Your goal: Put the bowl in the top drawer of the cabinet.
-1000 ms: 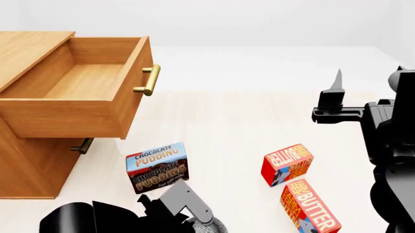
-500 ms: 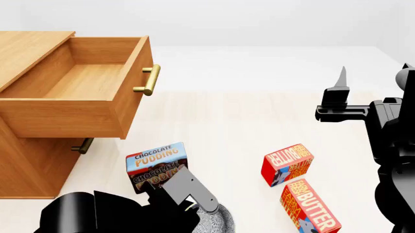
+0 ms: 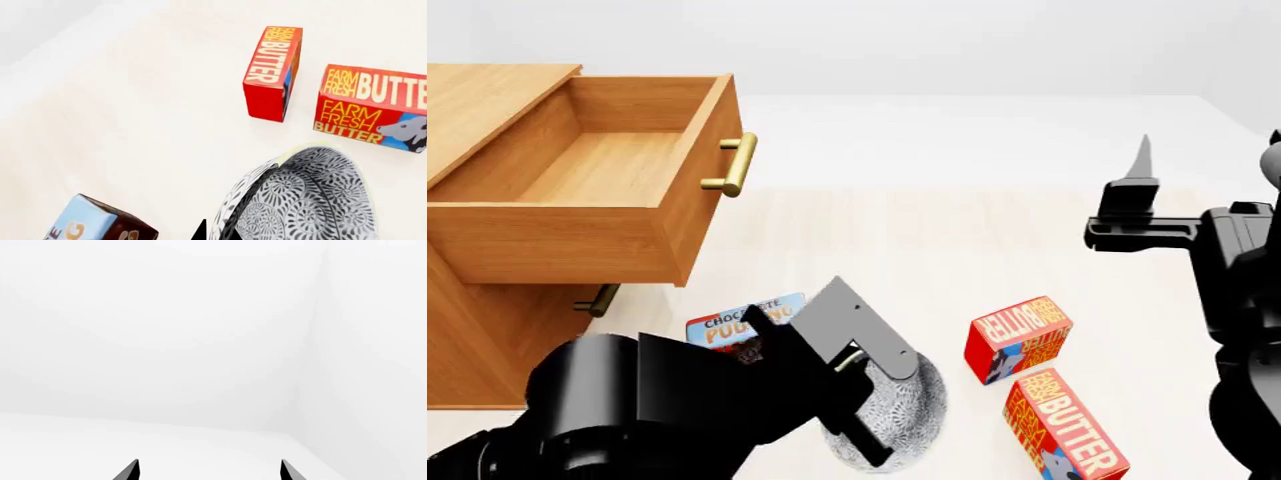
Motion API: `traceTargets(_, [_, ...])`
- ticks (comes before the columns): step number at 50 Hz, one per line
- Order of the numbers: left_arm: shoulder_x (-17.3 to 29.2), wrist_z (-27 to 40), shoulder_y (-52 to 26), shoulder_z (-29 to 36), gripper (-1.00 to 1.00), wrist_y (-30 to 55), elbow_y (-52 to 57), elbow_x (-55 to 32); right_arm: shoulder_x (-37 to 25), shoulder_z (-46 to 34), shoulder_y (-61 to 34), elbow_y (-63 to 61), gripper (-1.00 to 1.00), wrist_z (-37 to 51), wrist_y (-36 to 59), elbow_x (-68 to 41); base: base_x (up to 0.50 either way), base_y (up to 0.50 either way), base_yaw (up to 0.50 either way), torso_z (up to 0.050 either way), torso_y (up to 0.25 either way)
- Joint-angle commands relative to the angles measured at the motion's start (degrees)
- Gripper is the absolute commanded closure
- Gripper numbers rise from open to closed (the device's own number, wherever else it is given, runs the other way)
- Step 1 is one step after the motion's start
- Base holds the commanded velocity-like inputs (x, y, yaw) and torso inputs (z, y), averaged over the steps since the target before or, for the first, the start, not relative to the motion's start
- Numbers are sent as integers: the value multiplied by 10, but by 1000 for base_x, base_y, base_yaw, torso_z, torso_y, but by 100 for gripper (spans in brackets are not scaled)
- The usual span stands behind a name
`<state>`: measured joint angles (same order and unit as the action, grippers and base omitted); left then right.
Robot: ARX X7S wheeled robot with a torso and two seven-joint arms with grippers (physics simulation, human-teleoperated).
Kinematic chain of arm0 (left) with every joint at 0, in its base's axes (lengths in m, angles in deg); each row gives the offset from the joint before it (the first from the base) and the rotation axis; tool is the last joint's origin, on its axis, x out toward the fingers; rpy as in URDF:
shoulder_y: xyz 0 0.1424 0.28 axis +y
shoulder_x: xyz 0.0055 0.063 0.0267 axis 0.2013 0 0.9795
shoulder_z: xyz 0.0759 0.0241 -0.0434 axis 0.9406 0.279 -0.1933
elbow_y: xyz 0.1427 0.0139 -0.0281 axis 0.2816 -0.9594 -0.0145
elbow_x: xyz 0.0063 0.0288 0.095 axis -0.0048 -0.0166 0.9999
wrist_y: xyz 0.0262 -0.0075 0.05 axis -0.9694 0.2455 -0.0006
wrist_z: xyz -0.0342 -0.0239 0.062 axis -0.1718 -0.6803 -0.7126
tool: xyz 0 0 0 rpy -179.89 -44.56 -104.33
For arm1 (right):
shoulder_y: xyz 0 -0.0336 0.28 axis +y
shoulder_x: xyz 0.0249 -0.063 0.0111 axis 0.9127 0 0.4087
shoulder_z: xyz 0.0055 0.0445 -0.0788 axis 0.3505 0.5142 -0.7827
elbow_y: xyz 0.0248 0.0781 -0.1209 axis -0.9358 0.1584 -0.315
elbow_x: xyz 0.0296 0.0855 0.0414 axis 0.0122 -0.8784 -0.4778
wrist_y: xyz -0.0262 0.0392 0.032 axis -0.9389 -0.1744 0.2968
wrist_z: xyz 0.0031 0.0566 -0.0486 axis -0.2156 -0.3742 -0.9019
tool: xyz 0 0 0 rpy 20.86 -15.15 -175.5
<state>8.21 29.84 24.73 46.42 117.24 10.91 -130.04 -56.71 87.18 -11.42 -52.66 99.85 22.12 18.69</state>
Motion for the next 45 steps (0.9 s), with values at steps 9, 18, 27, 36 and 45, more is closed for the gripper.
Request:
traceTargets(9, [-72, 56, -126, -35, 100, 28, -45, -42, -3, 24, -1, -14, -100, -1, 14, -13, 0, 0, 0, 0, 0])
traceTargets(18, [-94, 80, -203, -62, 100, 40, -86, -58, -4, 34, -3, -21, -100, -1, 23, -20, 0, 0, 0, 0, 0])
traceTargets(27, [-105, 59, -296, -79, 100, 30, -161, -38, -6, 40, -4, -24, -100, -1, 26, -25, 0, 0, 0, 0, 0])
traceTargets(36, [-111, 21, -386, -84, 100, -11, -267, 22, -7, 39, 0, -21, -100, 1, 21, -25, 0, 0, 0, 0, 0])
traceTargets(45, [-114, 3, -440, -95, 100, -56, -366, 66, -7, 37, 4, -14, -100, 2, 13, -25, 0, 0, 0, 0, 0])
